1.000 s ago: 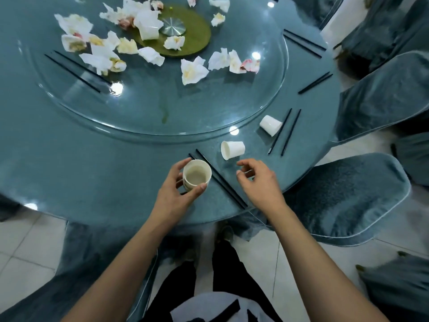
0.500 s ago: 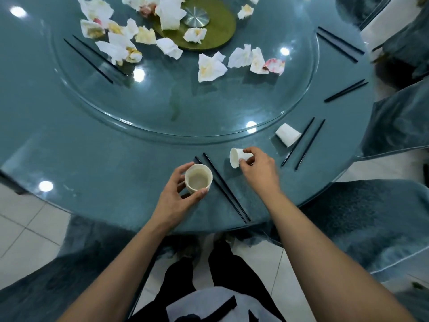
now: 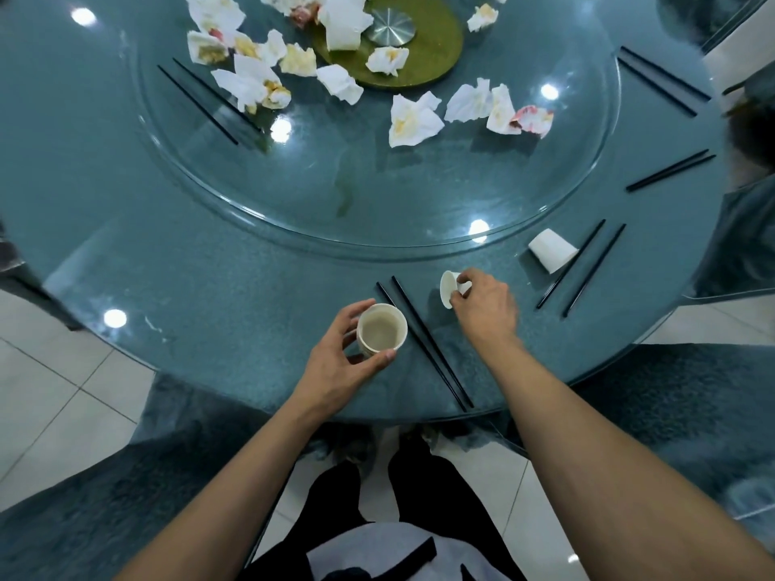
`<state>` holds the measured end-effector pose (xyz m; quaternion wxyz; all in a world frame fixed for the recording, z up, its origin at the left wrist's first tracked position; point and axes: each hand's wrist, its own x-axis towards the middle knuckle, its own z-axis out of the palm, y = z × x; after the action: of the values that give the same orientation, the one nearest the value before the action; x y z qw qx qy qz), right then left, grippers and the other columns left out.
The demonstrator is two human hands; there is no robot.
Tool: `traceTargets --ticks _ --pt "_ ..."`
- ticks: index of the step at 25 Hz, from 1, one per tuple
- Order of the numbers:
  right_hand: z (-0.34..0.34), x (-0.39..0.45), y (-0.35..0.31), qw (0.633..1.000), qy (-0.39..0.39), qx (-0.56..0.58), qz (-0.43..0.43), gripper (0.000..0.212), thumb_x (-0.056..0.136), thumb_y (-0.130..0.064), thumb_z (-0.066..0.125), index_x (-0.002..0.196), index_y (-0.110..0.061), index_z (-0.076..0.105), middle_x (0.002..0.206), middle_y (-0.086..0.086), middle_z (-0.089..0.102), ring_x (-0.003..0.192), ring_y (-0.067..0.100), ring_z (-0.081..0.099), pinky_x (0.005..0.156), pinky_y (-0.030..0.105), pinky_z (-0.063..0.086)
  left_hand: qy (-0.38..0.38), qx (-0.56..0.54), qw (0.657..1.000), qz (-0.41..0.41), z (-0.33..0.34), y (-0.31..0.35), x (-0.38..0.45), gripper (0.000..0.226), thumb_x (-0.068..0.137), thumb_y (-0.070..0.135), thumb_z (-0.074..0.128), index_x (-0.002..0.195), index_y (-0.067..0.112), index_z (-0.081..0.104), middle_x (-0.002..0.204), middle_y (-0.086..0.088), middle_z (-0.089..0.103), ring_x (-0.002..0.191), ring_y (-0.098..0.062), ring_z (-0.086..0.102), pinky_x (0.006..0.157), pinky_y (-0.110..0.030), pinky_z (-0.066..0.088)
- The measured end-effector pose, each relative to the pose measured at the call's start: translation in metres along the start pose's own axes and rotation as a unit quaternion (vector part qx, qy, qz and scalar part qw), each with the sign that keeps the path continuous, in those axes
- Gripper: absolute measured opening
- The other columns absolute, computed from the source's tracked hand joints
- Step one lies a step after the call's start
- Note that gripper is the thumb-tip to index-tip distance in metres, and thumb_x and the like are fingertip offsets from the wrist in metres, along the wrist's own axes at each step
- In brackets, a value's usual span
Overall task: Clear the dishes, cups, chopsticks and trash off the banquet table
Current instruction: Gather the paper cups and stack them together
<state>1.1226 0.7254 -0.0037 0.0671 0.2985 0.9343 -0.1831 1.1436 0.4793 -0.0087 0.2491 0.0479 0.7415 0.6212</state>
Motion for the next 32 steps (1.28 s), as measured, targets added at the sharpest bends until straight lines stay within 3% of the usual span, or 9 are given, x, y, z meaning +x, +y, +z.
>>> traceTargets --ticks 5,8,11,16,20,25,28,32 --pt "0.003 0.002 -0.002 0.999 0.030 -0.008 0.015 0.017 0.096 -0.029 0.067 0.110 -0.019 0.066 0.102 0.008 0.071 0.080 0.023 0.057 0.072 0.031 0.043 -0.004 0.023 1.000 0.001 -0.003 0.003 -0.002 0.072 0.076 0.035 0.087 0.136 0.048 0.050 0.126 0.025 0.061 0.128 -0.003 0.055 0.096 -0.039 0.058" --pt "0.004 0.003 -0.002 0.999 0.034 -0.011 0.024 0.014 0.095 -0.022 0.066 0.107 -0.014 0.066 0.100 0.012 0.071 0.089 0.032 0.066 0.077 0.038 0.052 0.002 0.021 1.000 -0.001 -0.004 0.005 -0.003 0.075 0.075 0.034 0.089 0.137 0.050 0.049 0.130 0.018 0.060 0.128 -0.001 0.054 0.096 -0.038 0.058" --pt "0.003 0.001 0.001 0.998 0.033 -0.015 0.044 0.016 0.094 -0.020 0.064 0.106 -0.009 0.066 0.100 0.017 0.070 0.093 0.037 0.067 0.081 0.042 0.051 0.004 0.020 1.000 -0.005 -0.004 0.007 -0.004 0.077 0.075 0.032 0.089 0.136 0.053 0.048 0.133 0.011 0.057 0.126 0.001 0.055 0.097 -0.036 0.057" --pt "-0.005 -0.012 0.010 0.993 0.039 0.103 0.048 0.011 0.090 -0.025 0.066 0.095 -0.016 0.064 0.093 0.004 0.069 0.085 0.024 0.060 0.081 0.039 0.052 -0.008 0.030 0.999 -0.008 -0.006 0.010 -0.006 0.078 0.076 0.034 0.088 0.138 0.054 0.045 0.133 0.016 0.054 0.125 0.003 0.052 0.095 -0.026 0.056" --pt "-0.021 -0.029 0.002 0.946 0.023 0.317 0.063 0.008 0.090 -0.024 0.068 0.083 -0.025 0.063 0.085 -0.006 0.067 0.080 0.014 0.063 0.069 0.026 0.048 -0.013 0.027 0.999 -0.010 -0.007 0.012 -0.007 0.079 0.077 0.032 0.087 0.141 0.050 0.043 0.134 0.016 0.053 0.126 0.000 0.052 0.094 -0.024 0.055" --pt "-0.045 -0.050 -0.018 0.892 -0.034 0.447 0.054 0.011 0.094 -0.017 0.068 0.084 -0.022 0.069 0.079 -0.006 0.075 0.075 0.005 0.070 0.065 0.017 0.047 -0.018 0.019 1.000 -0.013 -0.008 0.013 -0.008 0.082 0.076 0.031 0.088 0.142 0.046 0.042 0.138 0.009 0.053 0.128 -0.006 0.053 0.097 -0.029 0.055" --pt "-0.054 -0.061 -0.028 0.865 -0.096 0.491 0.037 0.016 0.095 -0.012 0.065 0.082 -0.019 0.069 0.071 -0.009 0.074 0.069 0.002 0.070 0.063 0.018 0.048 -0.019 0.019 1.000 -0.012 -0.009 0.015 -0.010 0.083 0.075 0.032 0.089 0.142 0.048 0.042 0.140 0.007 0.050 0.129 -0.007 0.053 0.095 -0.027 0.055" --pt "-0.054 -0.073 -0.039 0.866 -0.150 0.476 0.037 0.015 0.095 -0.009 0.065 0.082 -0.015 0.068 0.074 0.000 0.071 0.066 0.006 0.068 0.058 0.014 0.047 -0.015 0.022 1.000 0.002 -0.013 0.021 -0.013 0.085 0.075 0.031 0.089 0.142 0.053 0.041 0.144 0.005 0.048 0.130 -0.008 0.052 0.099 -0.034 0.055"
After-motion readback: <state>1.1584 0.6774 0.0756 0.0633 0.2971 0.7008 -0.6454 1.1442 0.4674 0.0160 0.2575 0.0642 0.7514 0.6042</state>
